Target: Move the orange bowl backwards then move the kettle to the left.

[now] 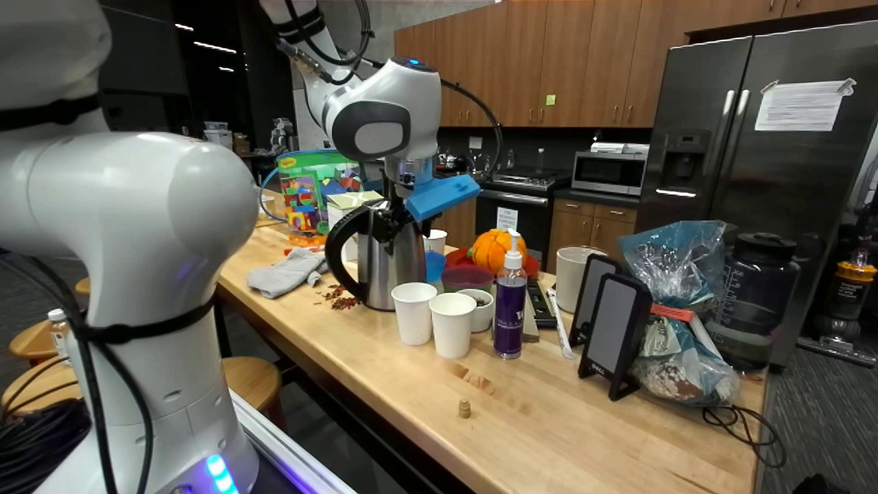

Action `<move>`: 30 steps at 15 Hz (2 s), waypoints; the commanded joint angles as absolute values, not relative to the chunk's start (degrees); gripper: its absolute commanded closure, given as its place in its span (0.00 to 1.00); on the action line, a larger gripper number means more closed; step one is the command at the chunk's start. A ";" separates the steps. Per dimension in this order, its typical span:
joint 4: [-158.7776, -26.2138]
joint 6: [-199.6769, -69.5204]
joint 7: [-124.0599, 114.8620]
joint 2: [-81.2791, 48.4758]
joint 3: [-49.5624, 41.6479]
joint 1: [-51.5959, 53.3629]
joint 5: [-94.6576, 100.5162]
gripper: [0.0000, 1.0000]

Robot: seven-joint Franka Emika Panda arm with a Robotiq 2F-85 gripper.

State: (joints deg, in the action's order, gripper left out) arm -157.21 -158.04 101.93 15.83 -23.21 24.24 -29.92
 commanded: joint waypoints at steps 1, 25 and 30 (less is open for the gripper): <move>-155.90 -156.87 104.03 14.64 -24.12 25.94 -31.71 0.00; -151.06 -154.23 104.27 8.42 -23.07 31.10 -31.15 0.00; -149.85 -153.54 104.30 6.84 -22.83 31.86 -31.10 0.00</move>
